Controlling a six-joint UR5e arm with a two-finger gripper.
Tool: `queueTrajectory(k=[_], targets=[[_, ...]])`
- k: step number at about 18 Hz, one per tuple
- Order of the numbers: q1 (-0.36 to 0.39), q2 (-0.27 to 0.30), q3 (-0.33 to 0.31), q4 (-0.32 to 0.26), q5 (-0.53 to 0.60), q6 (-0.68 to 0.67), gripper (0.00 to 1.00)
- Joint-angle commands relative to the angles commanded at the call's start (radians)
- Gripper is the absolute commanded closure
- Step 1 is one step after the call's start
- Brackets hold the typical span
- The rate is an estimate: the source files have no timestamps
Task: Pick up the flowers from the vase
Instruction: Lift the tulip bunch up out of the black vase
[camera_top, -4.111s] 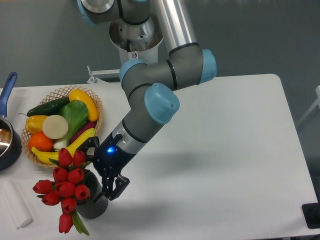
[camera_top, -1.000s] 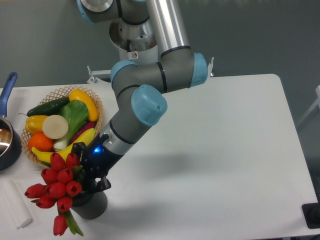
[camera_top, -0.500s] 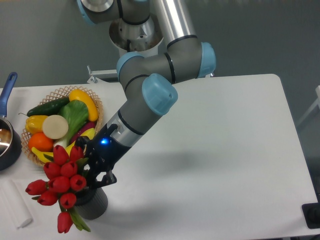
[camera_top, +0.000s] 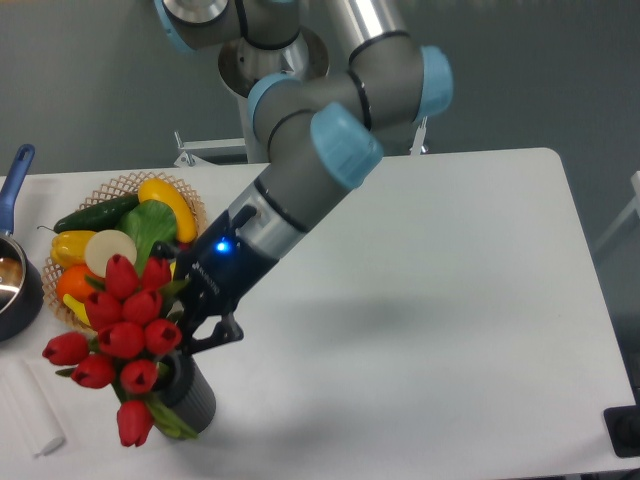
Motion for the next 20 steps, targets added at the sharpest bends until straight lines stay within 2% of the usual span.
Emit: queueTrajectory(k=[6,9,12,15,20], targets=[[0.031,0.028,0.003,0.0,-0.049,-0.06,0.6],[0.081,0.049,0.009,0.009,-0.086,-0.132,0.6],[0.146,0.06,0.011,0.009,-0.178,-0.176,0.6],[0.167,0.062,0.011,0.009,-0.186,-0.179,0.6],[0.253,0.06,0.026,0.011,-0.186,-0.172,0.6]])
